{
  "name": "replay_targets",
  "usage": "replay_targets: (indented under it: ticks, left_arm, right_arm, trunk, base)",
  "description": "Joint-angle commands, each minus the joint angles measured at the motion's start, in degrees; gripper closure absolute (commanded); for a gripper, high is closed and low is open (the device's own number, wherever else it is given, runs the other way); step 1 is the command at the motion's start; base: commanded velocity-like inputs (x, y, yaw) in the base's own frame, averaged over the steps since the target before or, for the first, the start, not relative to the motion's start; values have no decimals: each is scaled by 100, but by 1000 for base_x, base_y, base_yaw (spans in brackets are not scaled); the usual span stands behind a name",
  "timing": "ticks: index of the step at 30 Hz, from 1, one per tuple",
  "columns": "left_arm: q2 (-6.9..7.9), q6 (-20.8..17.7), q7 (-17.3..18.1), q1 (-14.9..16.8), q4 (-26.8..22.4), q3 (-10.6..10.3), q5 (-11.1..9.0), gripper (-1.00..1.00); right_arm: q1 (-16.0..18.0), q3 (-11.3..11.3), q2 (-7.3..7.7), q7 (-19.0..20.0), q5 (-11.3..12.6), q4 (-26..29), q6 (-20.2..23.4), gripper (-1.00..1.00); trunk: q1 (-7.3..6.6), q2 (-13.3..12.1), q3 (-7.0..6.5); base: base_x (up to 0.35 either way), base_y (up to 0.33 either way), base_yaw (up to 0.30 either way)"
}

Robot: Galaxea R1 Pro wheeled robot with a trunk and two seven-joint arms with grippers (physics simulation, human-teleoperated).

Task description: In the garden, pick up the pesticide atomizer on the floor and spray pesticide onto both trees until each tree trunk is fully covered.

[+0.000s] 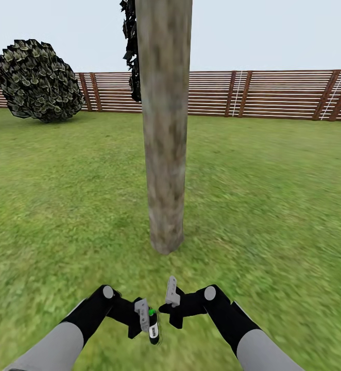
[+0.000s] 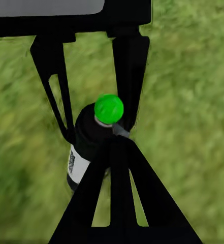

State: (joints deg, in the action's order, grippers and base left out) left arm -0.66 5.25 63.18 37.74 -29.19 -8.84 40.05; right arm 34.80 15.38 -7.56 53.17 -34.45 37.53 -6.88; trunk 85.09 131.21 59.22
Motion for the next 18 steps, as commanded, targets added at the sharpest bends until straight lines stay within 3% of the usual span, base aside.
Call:
replay_targets:
  ticks: [1, 5, 8, 9, 17, 18]
  left_arm:
    - [23, -2, -12, -3, 0, 0, -4, 100]
    - [238, -6, -31, -20, 1, -13, 2, 100]
    - [505, -6, -29, -26, 1, -20, 145, 100]
    - [669, -7, -26, -28, 1, -15, 256, 100]
    - [1194, -4, -42, -57, 145, -21, 319, 100]
    - [1280, -5, -47, -58, 182, -21, 319, 100]
  right_arm:
    - [0, 0, 0, 0, 0, 0, 1, 100]
    - [0, 0, 7, 0, -8, -7, 1, 100]
    - [0, 0, 10, 0, -9, -9, -2, 100]
    - [0, -6, 15, 0, -9, -9, 0, 100]
    - [0, -20, 42, 0, -9, -79, -4, 100]
    - [0, -23, 50, 0, -9, -150, -5, -100]
  trunk:
    - [0, 0, 0]
    - [0, 0, 0]
    - [0, 0, 0]
    - [0, 0, 0]
    - [0, 0, 0]
    - [0, 0, 0]
  base:
    - [0, 0, 0]
    - [0, 0, 0]
    - [0, 0, 0]
    - [0, 0, 0]
    - [0, 0, 0]
    - [0, 0, 0]
